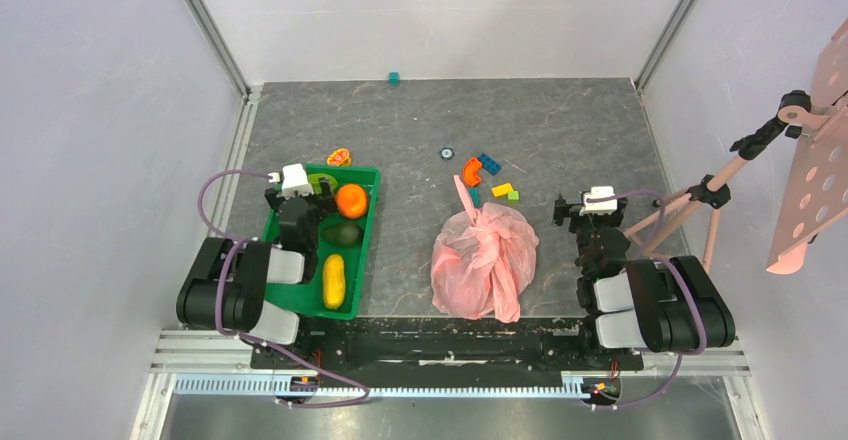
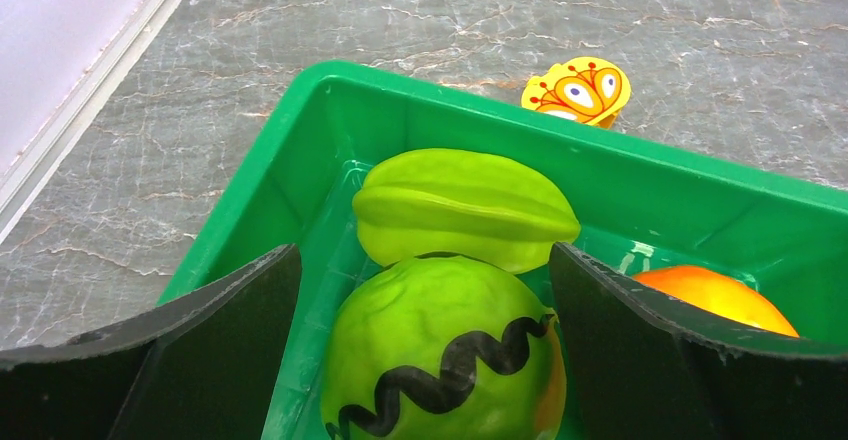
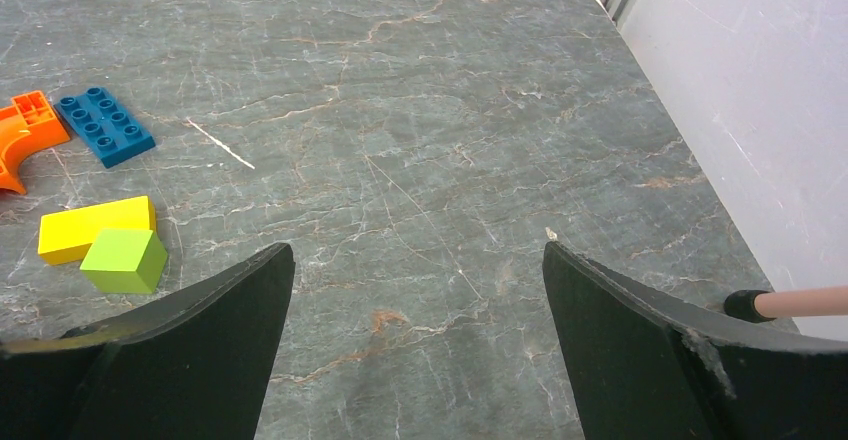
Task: Take the fake fruits out of the plastic bag
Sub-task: Untie the plastic bag at the center of the board.
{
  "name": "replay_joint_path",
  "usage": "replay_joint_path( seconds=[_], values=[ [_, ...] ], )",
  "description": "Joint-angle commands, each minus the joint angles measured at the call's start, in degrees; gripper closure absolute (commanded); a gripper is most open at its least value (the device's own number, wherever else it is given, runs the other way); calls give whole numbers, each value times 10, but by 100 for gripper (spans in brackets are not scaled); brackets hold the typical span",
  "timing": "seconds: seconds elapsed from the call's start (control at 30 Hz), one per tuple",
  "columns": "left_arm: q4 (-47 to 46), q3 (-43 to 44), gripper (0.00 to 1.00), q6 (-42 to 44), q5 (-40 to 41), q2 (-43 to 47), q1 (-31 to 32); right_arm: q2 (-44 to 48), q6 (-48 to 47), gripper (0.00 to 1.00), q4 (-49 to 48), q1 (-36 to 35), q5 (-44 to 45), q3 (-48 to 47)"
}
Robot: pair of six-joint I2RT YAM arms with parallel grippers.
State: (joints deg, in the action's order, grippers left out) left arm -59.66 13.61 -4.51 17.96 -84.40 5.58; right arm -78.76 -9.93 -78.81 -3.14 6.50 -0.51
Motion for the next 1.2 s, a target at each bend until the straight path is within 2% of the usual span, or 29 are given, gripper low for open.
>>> replay_joint_path(
  seconds=[0.0,0.1,0.27,0.37,0.5,0.63,0.8,0.93,1.0,1.1,1.17],
  values=[
    [4,9,0,10,34,34,1,-2,-3,2,-20,1,6,52],
    [43,6,0,4,67,85,8,7,-5,2,-15,1,4,52],
    [203,35,0,-42,93,174,12,51,-6,2,53,1,-4,35],
    [328,68,0,-93,132,218,15,91,11,2,167,1,3,-1],
    [442,107,0,-145,142,261,25,139,47,2,328,1,-20,-75],
    [550,162,0,-182,105,281,55,171,85,2,486,1,-16,-145],
    [690,235,0,-257,83,309,59,235,149,2,542,1,-32,-152],
    [777,294,0,-302,-2,310,59,260,191,2,632,1,-35,-196],
    [803,316,0,-306,-60,304,59,251,200,2,719,1,-44,-245],
    [827,339,0,-295,-127,293,59,233,208,2,778,1,-50,-291],
    [858,362,0,-276,-131,275,59,225,219,2,808,1,-62,-314]
  ],
)
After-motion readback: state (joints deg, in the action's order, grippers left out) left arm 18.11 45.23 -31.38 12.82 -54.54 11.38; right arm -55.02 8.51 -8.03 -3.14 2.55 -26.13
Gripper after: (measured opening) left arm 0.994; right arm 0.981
